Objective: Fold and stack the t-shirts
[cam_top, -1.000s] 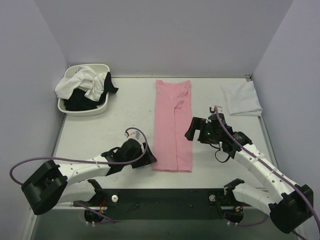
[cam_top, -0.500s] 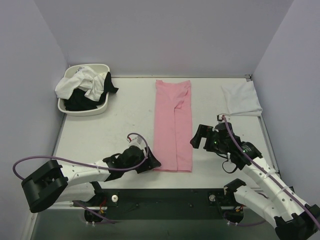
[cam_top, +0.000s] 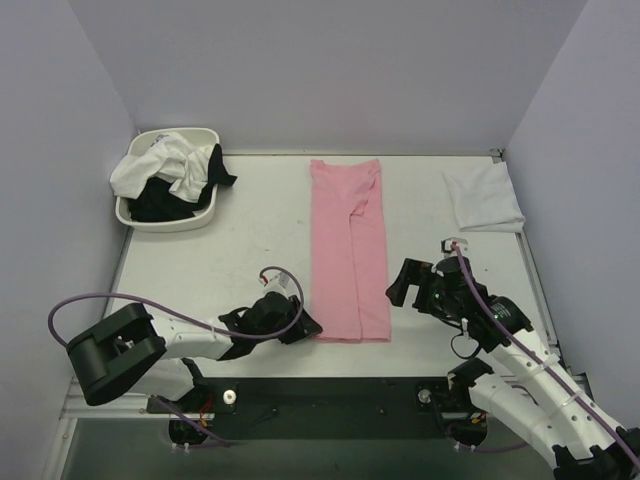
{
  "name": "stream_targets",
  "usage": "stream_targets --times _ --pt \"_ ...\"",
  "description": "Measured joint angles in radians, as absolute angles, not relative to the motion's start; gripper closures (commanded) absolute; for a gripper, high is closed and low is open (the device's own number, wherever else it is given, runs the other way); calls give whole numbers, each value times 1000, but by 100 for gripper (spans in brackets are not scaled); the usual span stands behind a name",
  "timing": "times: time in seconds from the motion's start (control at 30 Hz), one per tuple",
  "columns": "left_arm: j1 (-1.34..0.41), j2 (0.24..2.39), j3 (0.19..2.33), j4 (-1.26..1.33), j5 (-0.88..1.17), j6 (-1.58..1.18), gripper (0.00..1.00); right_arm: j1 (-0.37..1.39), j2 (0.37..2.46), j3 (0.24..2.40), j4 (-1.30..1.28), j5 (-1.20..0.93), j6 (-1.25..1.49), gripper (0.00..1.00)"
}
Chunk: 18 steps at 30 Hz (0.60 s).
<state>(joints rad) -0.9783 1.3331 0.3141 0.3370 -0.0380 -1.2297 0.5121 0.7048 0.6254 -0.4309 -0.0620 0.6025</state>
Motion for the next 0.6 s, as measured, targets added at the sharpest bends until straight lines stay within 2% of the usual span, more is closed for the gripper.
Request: stream_targets --times 0.07,0.13,0.17,0.2,0.43,0.6 --pt "-979 1348 314 348 -38 -1231 71 512 697 622 -435 -59 603 0" --pt "-979 1361 315 357 -36 -1231 91 512 691 619 -439 -59 604 0" --pt "-978 1365 315 357 -38 -1230 98 512 690 617 -441 -59 605 0" --pt "-977 1372 314 360 -38 -1234 100 512 689 616 -443 -59 606 0" --pt "-973 1377 315 372 -29 -1233 100 515 671 575 -448 -60 632 0" --pt "-966 1318 314 287 -41 -1213 100 521 672 505 -437 -87 672 2"
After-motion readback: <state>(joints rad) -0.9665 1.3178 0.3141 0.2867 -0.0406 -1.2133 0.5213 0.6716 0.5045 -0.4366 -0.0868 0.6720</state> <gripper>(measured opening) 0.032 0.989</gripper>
